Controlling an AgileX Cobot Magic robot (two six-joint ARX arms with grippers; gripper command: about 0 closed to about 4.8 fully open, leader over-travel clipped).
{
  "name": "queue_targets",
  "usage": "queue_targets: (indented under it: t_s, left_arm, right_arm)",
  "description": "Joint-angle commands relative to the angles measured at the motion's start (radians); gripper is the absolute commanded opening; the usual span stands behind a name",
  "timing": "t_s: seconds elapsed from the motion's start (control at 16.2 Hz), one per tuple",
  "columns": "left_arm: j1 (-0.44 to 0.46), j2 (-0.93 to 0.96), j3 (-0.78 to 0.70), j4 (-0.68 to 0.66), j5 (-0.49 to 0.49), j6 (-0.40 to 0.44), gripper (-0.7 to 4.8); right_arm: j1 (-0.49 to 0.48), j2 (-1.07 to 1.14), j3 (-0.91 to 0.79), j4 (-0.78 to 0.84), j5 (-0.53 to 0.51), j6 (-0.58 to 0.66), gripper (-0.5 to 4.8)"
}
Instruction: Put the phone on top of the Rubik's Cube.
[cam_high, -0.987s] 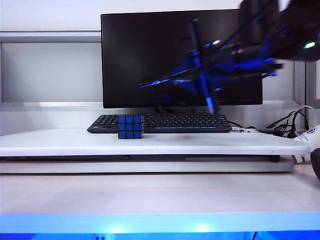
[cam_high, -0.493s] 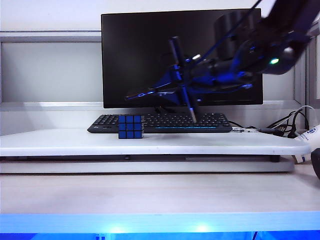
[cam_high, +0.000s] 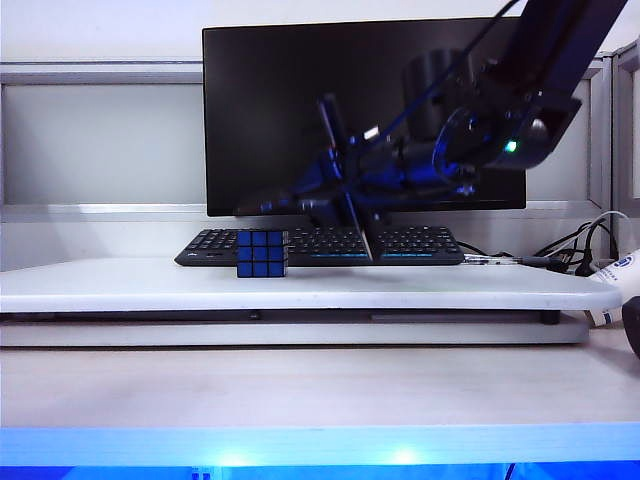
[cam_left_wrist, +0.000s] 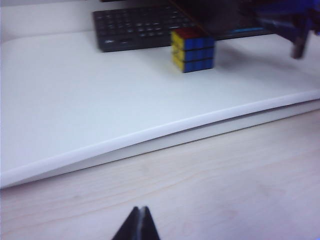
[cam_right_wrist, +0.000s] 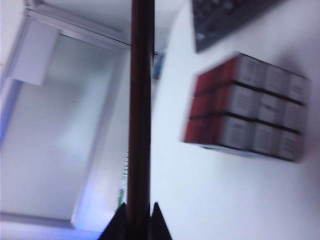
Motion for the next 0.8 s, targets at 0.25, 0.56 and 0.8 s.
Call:
queue_targets:
  t_s: [0.25,0.56,0.8]
  left_arm:
    - [0.001,0.000,0.000,-0.021,-0.036,-0.003,-0.06]
    - [0.001,0.000,-0.001,-0.021,-0.036,-0.003,-0.06]
    - [0.001,0.000,-0.001,-0.021,-0.036,-0.003,-0.06]
  right_arm:
    - [0.005,0.028,0.008,0.032,0.015,0.013,-0.09]
    - [0.005,0.030,0.008,0.032,0.042,0.013,-0.09]
    - [0.005,0.030,0.010,0.033,0.051,0.013,-0.09]
